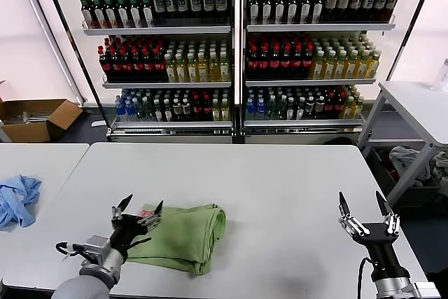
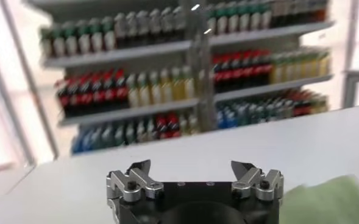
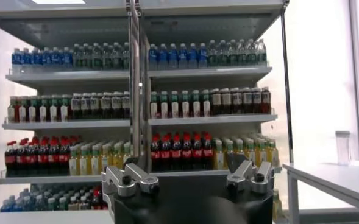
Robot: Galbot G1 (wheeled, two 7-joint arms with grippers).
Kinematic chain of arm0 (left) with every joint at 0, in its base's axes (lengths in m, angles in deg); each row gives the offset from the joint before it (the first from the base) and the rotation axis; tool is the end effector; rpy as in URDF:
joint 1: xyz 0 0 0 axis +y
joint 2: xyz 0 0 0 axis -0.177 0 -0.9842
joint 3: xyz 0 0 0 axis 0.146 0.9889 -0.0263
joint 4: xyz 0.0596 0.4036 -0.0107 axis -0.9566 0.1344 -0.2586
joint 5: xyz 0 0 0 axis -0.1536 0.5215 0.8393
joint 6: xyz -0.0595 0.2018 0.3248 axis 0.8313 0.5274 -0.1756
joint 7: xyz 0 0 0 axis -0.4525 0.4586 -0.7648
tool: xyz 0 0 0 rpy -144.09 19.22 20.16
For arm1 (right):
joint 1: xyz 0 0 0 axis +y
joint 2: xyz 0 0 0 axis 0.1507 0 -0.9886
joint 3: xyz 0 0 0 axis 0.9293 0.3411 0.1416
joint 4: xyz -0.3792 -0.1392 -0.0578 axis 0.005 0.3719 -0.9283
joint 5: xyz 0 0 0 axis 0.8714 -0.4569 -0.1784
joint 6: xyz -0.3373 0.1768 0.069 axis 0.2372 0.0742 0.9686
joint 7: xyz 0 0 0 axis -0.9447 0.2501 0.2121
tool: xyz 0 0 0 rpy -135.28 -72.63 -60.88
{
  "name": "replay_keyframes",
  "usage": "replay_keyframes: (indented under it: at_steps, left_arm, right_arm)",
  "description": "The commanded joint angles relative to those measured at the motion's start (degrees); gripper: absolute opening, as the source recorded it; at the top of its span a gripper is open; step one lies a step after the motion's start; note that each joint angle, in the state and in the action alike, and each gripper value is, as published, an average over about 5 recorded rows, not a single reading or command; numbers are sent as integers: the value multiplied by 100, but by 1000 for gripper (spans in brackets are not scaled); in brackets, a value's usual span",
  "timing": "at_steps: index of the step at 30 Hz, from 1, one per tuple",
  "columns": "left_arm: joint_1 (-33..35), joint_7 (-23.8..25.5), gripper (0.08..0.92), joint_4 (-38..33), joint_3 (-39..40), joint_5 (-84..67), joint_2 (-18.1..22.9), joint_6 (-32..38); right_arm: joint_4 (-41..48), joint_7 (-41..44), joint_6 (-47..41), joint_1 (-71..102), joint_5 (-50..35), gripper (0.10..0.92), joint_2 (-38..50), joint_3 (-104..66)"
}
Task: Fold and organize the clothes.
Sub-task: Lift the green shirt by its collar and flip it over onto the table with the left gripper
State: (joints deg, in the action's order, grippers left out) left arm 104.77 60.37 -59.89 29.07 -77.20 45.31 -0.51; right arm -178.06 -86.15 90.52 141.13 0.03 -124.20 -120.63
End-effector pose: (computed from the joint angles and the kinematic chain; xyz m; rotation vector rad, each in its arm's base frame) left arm 0.2222 0.1021 -0.3004 -0.1526 -2.7988 -0.1606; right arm 0.1459 -0.1344 -0.2945 0.0010 3.0364 -0.0034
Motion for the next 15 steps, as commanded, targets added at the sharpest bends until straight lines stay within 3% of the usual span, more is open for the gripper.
replay_keyframes:
  at_steps: [1, 15]
  left_arm:
    - [455, 14, 823, 768, -794, -1099, 146, -168]
    - [337, 354, 823, 899, -513, -1356, 291, -191]
  right_arm:
    - [16, 4, -1, -5, 3, 823, -8, 4]
    - [65, 22, 15, -35, 23, 823, -44, 60]
